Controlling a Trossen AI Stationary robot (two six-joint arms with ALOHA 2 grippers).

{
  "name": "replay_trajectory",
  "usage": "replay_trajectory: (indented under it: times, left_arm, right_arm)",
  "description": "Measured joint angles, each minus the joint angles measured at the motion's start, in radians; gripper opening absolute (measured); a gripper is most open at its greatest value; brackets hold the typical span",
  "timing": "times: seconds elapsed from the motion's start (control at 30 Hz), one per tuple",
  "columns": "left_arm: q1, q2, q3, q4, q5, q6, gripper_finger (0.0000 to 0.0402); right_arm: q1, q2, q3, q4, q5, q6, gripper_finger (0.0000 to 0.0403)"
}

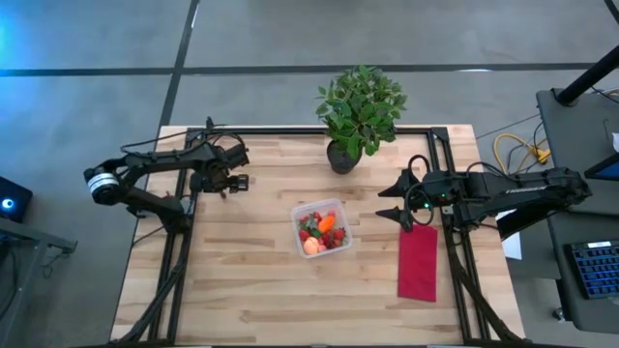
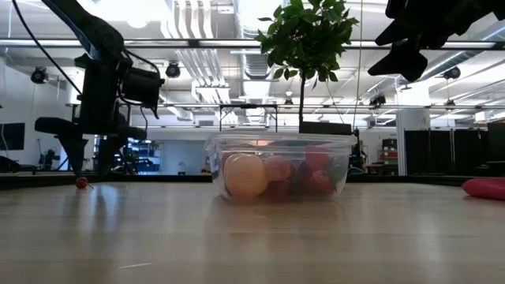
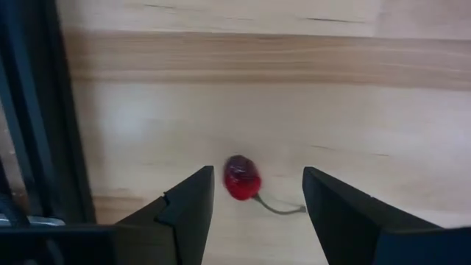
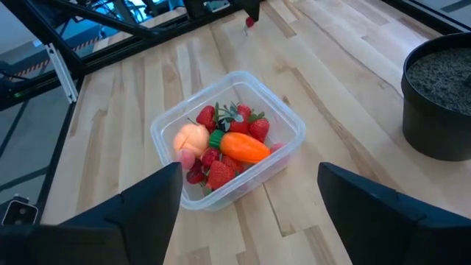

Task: Pick and placing Produce into tupperware
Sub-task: Put the red cherry into the transparent bin

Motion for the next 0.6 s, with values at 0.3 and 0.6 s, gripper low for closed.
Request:
replay_trajectory:
  times: [0.3, 0.6]
  left_arm:
    - [0.033, 0.0, -0.076, 0.02, -0.002, -0.012, 0.0193]
    - [0.034, -0.001, -0.094, 0.132, -0.008, -0.034, 0.0193]
  right_arm:
    - [0.0, 0.0, 0.0, 0.0, 0.0, 0.0, 0.0306]
    - [0.0, 0.0, 0.0, 0.0, 0.0, 0.0, 0.031]
